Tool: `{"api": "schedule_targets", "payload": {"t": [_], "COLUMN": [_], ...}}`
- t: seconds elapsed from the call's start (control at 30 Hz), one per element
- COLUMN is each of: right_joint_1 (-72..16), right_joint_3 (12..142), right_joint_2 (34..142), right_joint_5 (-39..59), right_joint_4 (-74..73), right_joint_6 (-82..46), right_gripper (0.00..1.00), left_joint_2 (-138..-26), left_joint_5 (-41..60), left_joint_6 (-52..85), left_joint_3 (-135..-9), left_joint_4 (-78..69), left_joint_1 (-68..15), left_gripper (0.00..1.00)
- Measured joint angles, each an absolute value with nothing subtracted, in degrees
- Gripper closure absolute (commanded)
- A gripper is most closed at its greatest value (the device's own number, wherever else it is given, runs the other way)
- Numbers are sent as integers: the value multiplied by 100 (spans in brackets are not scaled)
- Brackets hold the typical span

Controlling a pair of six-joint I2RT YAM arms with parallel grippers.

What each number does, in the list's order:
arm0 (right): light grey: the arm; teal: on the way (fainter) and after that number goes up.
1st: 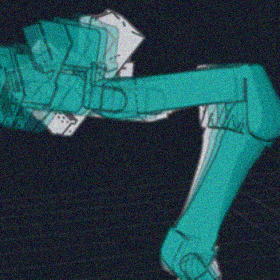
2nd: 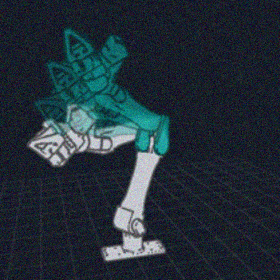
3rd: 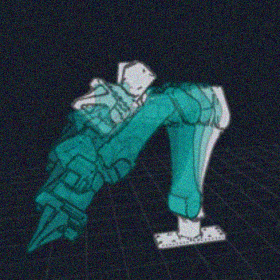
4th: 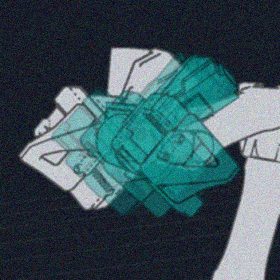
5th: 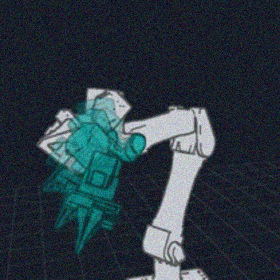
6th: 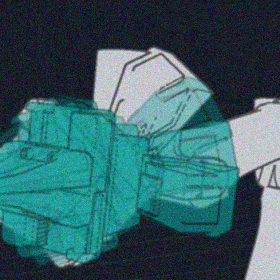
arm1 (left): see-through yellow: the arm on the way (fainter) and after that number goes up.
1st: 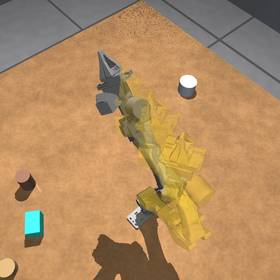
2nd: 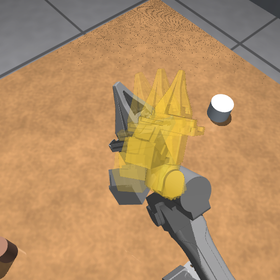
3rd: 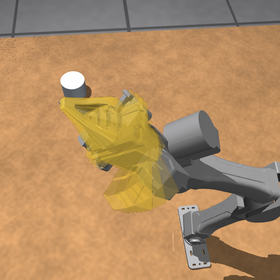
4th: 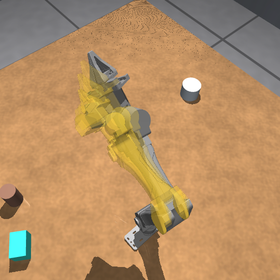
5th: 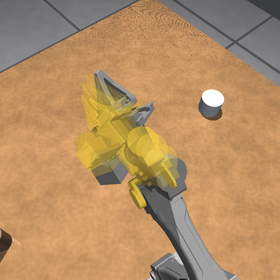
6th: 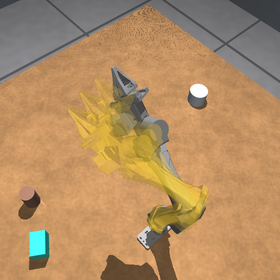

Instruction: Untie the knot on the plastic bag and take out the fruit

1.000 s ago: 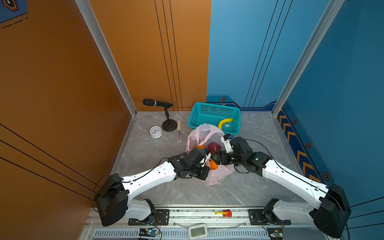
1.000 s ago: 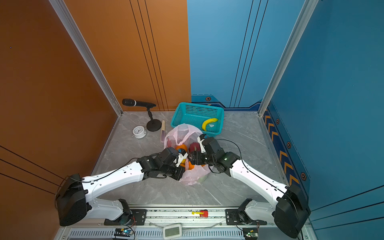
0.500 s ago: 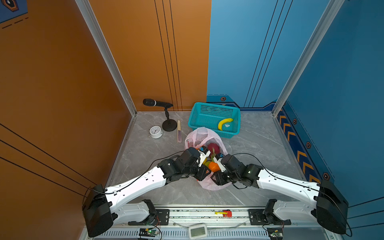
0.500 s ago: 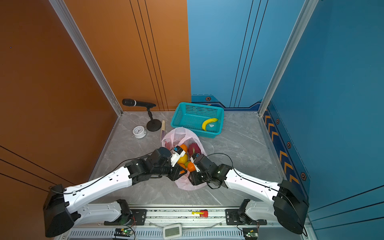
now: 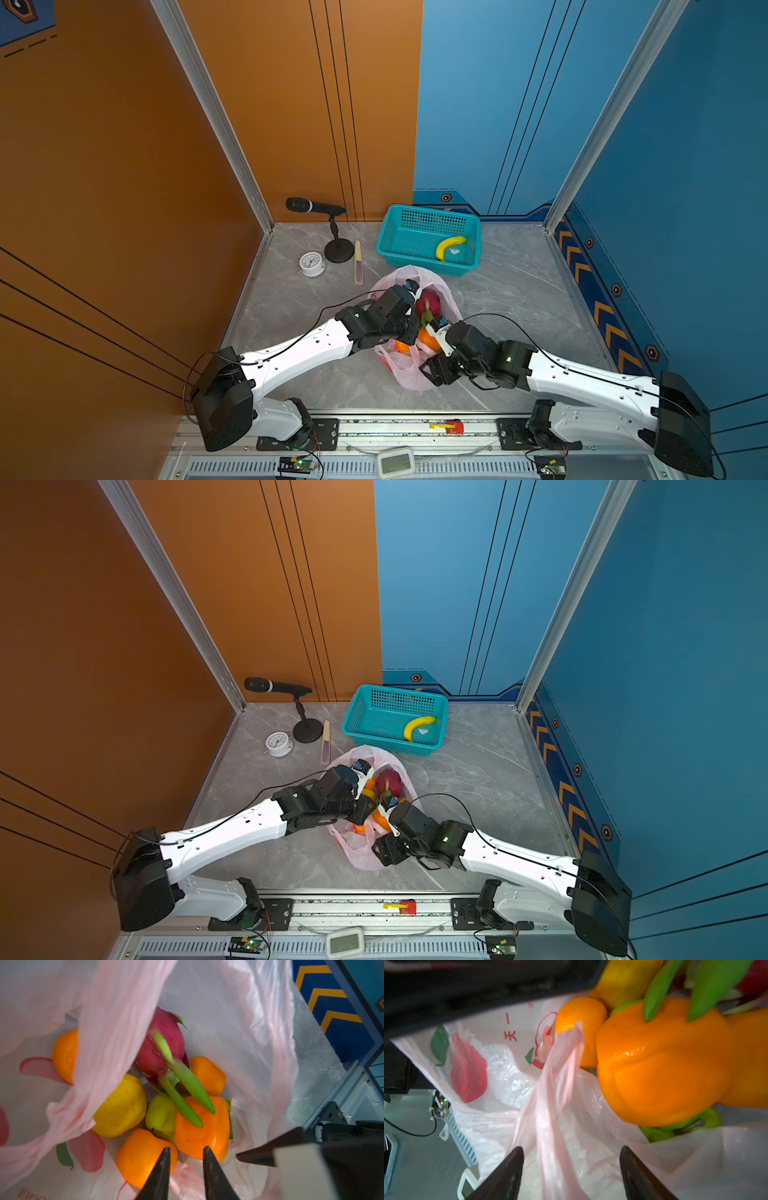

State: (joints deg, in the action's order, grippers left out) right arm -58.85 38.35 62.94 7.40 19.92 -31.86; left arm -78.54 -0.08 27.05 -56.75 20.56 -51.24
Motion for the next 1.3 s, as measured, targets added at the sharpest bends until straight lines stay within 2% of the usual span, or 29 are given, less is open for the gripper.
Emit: {"api": "schedule_targets", "payload": {"t": [0.17, 0.3, 0.53, 0.63, 0.73, 0.87, 1.07, 1.3], "right_joint_1": [-5889, -5889, -5889, -5889, -5889, -5889, -5981, -6055], "right_joint_3": [3852, 3922, 3916, 3861, 3767, 3487, 3236, 2998], "right_joint_2": [5902, 5664, 5120, 4987, 4958, 4976, 5251, 5144], "right_joint_5": [464, 314, 412, 543, 775, 1240, 1796, 1890], "right_joint_4": [2012, 2038, 1820, 1715, 1625, 1481, 1450, 1448], "right_joint_6": [-3162, -3157, -3148, -3131, -3052, -2982, -2995, -3070], "right_gripper": [9, 7, 7, 13, 21, 25, 28, 27], "left_joint_2": [-8007, -8088, -8573, -8733, -8794, -8899, -9155, -9358], "left_joint_5": [-30, -3, 305, 362, 390, 539, 753, 862], "left_joint_6": [2945, 3142, 3350, 3376, 3395, 3415, 3457, 3529], "left_joint_3": [-5863, -5924, -6095, -6233, -6326, -6471, -6571, -6571], "left_joint_4": [2023, 1896, 1822, 1903, 2018, 2086, 2084, 2202], "left_joint_1": [-5089, -5078, -4991, -4987, -4956, -4893, -4893, -4956], "left_gripper": [49, 41, 29, 24, 22, 21, 21, 20]}}
